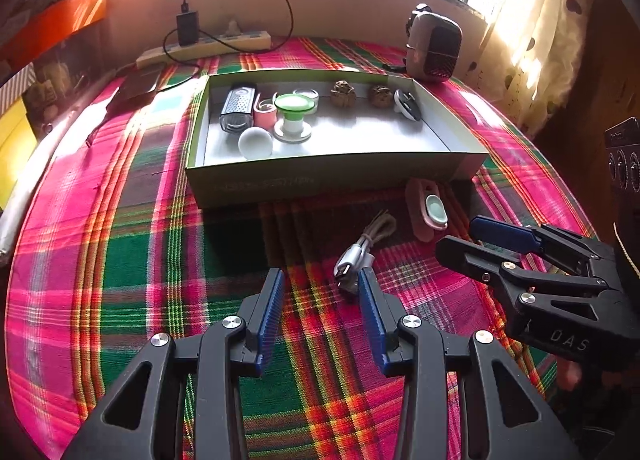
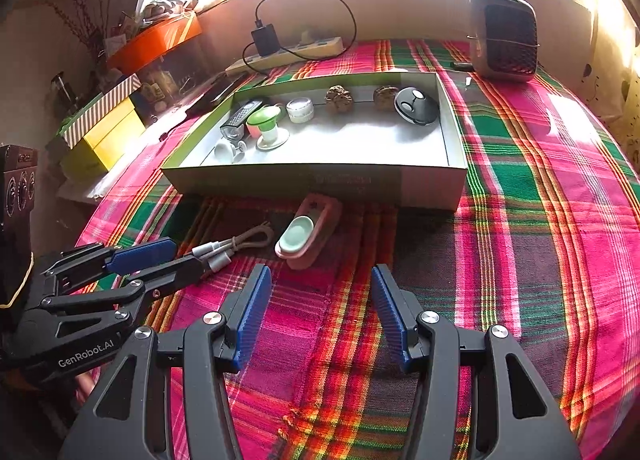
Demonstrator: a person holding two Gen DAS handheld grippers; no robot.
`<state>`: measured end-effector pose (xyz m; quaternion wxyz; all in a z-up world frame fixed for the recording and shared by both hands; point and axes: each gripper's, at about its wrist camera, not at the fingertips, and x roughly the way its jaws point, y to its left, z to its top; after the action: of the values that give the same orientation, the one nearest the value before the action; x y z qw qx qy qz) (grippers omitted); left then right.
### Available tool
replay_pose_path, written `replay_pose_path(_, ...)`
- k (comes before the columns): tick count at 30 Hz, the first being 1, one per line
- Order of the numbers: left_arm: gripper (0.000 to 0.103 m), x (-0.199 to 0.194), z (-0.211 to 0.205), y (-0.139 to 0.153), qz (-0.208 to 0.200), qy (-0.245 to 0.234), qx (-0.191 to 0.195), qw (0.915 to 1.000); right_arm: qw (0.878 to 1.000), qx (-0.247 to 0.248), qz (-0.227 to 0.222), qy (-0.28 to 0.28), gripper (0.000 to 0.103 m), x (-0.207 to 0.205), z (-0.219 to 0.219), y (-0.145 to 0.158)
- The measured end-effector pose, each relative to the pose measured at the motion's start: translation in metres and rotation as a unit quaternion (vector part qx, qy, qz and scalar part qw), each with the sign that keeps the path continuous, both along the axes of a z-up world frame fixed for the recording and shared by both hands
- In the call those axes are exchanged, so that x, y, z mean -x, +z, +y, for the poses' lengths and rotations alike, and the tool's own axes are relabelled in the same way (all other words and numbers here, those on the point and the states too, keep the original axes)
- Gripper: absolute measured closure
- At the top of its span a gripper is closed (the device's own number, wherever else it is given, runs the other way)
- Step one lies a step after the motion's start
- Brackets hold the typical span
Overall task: Organize objects
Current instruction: 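Move the left tool to the white USB cable while the right tool approaches the pink clip, then close the left tool on the white cable while the right tool grips the pink-and-mint clip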
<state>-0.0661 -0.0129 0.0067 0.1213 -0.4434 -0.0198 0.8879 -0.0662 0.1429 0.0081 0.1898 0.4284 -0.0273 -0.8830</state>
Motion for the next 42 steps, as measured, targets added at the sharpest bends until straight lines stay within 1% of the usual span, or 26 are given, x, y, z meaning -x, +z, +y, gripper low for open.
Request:
replay_pose_path(2,0.067,0.0,0.004,-0.001,0.001,-0.011,-0.002,0.9999,1.0,-0.008,0.001,0.001,0.05,0.0,-0.004,0.0)
replay_pose_path(5,0.067,0.002,0.012,-0.001,0.009,-0.026,0.014,0.9995,1.0,-0.022,0.004,0.0,0.05,0.003,-0.009,0.001)
replay_pose_path(8,0.067,0.008,0.017,-0.001,0.017,-0.03,0.039,0.9986,0.999,-0.041,0.01,-0.009,0.05,0.008,-0.013,0.002)
replay_pose_path(10,0.066,0.01,0.017,-0.001,0.017,-0.033,0.045,0.9983,0.999,-0.05,0.011,-0.012,0.05,0.011,-0.014,0.002)
replay_pose_path(15,0.067,0.015,0.017,-0.003,0.024,-0.037,0.06,0.9972,0.998,-0.056,0.009,-0.013,0.05,0.015,-0.012,0.001)
replay_pose_path(21,0.067,0.02,0.012,-0.003,0.022,-0.032,0.054,0.9978,0.998,-0.069,0.008,-0.011,0.05,0.019,-0.016,-0.001)
replay_pose_path(24,0.072,0.02,0.009,-0.003,0.023,-0.031,0.051,0.998,0.997,-0.078,0.01,-0.012,0.05,0.022,-0.018,-0.001)
replay_pose_path(26,0.077,0.021,0.007,-0.003,0.023,-0.026,0.046,0.9983,0.996,-0.089,0.012,-0.011,0.05,0.023,-0.021,-0.001)
replay_pose_path(29,0.08,0.023,0.003,-0.003,0.021,-0.017,0.04,0.9988,0.994,-0.106,0.015,-0.012,0.05,0.024,-0.024,-0.002)
replay_pose_path(39,0.085,0.023,-0.001,-0.004,0.023,-0.009,0.036,0.9991,0.994,-0.104,0.014,-0.018,0.05,0.026,-0.02,-0.002)
replay_pose_path(40,0.085,0.023,0.0,-0.004,0.023,-0.008,0.037,0.999,0.994,-0.104,0.015,-0.019,0.052,0.026,-0.02,-0.002)
replay_pose_path(42,0.085,0.023,0.0,-0.004,0.023,-0.008,0.037,0.999,0.994,-0.106,0.017,-0.022,0.063,0.025,-0.019,-0.001)
